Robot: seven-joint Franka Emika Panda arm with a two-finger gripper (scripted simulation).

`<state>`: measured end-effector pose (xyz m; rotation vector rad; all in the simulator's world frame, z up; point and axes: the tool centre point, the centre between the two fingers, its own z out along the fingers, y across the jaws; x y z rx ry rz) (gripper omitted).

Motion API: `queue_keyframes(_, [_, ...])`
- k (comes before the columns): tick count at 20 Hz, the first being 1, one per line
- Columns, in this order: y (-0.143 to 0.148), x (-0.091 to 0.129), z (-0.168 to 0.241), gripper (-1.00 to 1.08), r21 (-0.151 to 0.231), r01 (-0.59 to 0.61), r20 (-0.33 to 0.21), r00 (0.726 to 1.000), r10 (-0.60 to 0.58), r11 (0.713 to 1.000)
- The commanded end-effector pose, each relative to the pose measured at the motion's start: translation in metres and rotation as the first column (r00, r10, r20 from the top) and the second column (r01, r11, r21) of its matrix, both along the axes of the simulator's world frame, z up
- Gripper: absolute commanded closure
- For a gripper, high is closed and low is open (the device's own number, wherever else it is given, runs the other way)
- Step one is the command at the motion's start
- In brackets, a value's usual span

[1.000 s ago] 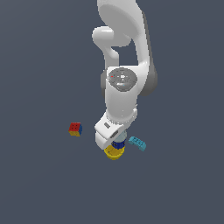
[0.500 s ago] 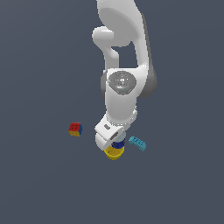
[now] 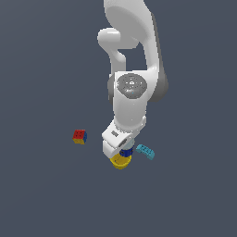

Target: Pick up a designated object from a clutter of objects.

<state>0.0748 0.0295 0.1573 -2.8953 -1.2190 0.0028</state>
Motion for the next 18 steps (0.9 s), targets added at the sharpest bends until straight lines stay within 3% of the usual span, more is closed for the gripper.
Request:
queue_keyframes(1, [0.007,0.002,0.01,1.08,0.0,-0.001,0.005,1.0,0.001,1.0])
queue_keyframes(18, [0.11,0.021,0.132,1.08,0.0,-0.001,0.004,1.0,0.001,1.0])
